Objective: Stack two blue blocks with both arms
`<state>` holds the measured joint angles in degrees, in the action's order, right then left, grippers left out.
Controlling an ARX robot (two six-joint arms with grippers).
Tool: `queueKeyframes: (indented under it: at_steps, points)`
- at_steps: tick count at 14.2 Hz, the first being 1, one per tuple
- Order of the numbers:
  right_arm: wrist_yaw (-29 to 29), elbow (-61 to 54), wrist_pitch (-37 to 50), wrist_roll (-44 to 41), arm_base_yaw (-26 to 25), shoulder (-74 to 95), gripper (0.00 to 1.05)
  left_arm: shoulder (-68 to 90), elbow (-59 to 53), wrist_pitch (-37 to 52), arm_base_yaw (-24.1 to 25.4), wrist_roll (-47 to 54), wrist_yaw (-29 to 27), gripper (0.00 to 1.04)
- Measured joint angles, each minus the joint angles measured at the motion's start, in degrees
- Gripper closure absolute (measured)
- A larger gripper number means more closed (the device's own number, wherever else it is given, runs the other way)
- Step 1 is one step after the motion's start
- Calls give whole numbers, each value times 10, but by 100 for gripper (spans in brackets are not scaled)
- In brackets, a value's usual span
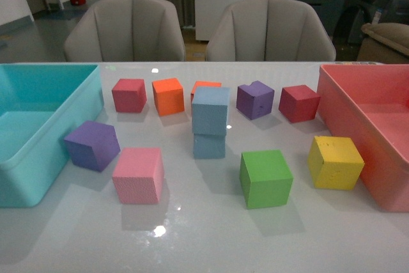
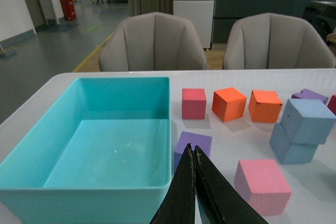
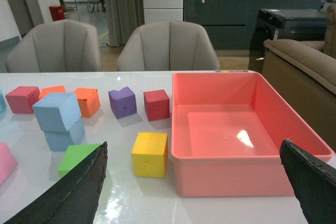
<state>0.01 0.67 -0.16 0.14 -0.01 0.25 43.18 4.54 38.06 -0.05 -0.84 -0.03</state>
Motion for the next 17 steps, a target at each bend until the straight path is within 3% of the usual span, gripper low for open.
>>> queueKeyframes:
  at_steps: [2, 3, 13, 17]
  points:
    - [0, 0, 0, 0, 0, 0, 6, -50, -15, -36, 0, 0, 0, 103]
    - [0, 0, 0, 0, 0, 0, 6, -53, -33, -4, 0, 0, 0, 103]
    - [0, 0, 0, 0, 0, 0, 6, -274, -39, -221, 0, 0, 0, 103]
    - [0, 0, 0, 0, 0, 0, 6, -310, -39, -257, 0, 0, 0, 103]
